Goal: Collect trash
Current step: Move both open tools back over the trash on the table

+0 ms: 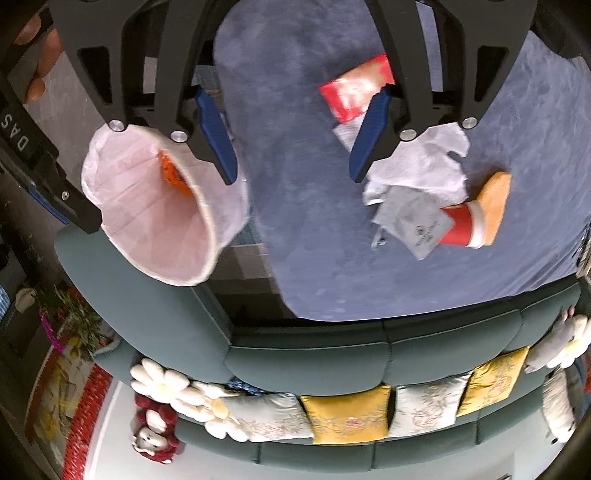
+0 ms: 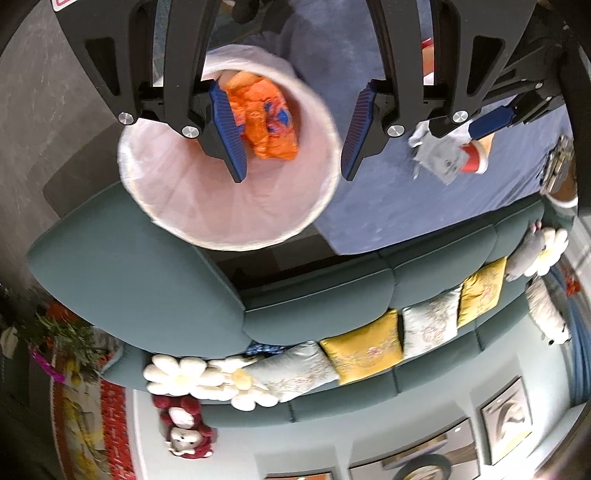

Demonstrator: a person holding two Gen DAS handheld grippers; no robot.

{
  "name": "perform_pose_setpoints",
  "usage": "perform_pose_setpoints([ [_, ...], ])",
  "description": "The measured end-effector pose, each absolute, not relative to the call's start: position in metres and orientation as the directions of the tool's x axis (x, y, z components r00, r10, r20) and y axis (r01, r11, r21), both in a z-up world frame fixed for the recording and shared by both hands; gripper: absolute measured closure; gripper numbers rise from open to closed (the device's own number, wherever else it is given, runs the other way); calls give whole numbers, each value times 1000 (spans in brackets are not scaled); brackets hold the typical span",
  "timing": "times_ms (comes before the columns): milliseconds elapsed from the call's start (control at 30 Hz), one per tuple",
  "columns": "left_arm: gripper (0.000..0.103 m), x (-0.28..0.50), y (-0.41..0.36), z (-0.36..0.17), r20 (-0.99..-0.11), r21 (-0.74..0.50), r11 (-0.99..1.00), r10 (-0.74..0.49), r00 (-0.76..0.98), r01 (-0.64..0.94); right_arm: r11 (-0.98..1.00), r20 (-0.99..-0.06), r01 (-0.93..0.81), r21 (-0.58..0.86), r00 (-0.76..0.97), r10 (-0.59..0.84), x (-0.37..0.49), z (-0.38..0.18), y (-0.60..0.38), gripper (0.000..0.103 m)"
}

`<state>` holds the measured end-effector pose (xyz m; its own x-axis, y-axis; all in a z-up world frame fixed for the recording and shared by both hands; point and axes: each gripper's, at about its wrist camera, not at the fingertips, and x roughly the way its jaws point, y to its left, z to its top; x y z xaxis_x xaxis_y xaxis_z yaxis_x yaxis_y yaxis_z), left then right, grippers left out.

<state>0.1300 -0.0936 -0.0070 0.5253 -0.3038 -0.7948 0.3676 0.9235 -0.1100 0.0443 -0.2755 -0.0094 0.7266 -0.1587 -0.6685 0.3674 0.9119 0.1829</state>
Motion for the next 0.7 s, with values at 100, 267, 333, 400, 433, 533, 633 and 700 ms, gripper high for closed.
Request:
perform_pose_setpoints([
  [100,42,134,-71,-9,-796,-109,934,-287,533,339,926,-674,333,177,727,-132,50,-9,-253,51],
  [267,35,140,-27,-15,-803,-110,955,-249,542,274,942,-683,289,169,724,-99,59,-12,-217,46],
  [333,34,142,-10,-18,-805,-111,962,-235,545,250,951,-688,263,164,721,-81,63,-14,-200,46],
  [400,34,144,10,-22,-811,-112,968,-219,542,224,957,-695,241,159,717,-65,67,-16,-185,45],
  [433,34,145,18,-24,-813,-112,970,-213,542,214,959,-698,233,159,714,-58,69,-18,-179,45],
  [533,33,148,45,-30,-818,-108,979,-185,545,170,963,-711,214,163,702,-36,75,-25,-159,43],
  [633,33,152,73,-38,-825,-112,985,-165,541,129,967,-729,194,163,685,-15,83,-36,-140,42],
  [700,32,155,86,-41,-828,-108,988,-151,540,112,971,-741,178,158,672,-3,88,-42,-128,42],
])
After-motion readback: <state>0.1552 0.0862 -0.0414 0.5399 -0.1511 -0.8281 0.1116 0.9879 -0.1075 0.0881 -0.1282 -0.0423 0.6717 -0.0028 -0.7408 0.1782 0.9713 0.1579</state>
